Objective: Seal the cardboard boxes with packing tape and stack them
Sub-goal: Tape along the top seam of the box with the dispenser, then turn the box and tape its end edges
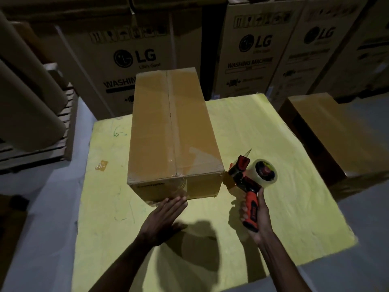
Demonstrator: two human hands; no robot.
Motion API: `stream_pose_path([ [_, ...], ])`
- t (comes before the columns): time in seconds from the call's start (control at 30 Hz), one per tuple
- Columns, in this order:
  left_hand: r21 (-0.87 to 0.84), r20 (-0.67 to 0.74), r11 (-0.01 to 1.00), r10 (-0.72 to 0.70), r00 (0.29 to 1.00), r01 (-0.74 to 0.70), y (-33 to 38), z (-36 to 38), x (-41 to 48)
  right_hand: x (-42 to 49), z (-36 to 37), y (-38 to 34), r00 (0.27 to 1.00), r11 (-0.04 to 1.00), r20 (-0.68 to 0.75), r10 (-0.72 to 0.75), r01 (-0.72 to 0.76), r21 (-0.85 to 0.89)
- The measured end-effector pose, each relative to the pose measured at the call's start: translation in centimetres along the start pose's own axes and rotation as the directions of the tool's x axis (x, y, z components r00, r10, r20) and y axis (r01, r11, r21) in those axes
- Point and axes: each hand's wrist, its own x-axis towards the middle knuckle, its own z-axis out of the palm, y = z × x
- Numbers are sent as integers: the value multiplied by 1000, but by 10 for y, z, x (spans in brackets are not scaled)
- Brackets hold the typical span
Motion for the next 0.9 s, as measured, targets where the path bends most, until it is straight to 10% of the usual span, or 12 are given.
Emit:
stream_pose_path([
  [0.17,-401,-142,911,-166,976,96,40,-38,-19,-25,13,-33,989,999,150,9,-16,47],
  [0.37,-737,-509,673,-493,706,-62,93,-189,-13,-68,35,-63,912,997,410,16,-46,64],
  [0.47,-996,-37,82,-701,713,29,97,-271,-3,-90,53,-68,847,999,531,26,-10,-33],
  [0.57,-854,350,-518,-527,774,33,79,-308,3,-111,78,-66,862,966,506,-12,141,-218],
  [0.63,-698,457,-715,-409,790,34,65,-321,-1,-121,91,-63,861,883,504,-68,286,-371],
  [0.9,-759,509,-627,-400,762,177,34,-308,-31,-146,135,-60,719,341,686,-112,676,-653],
])
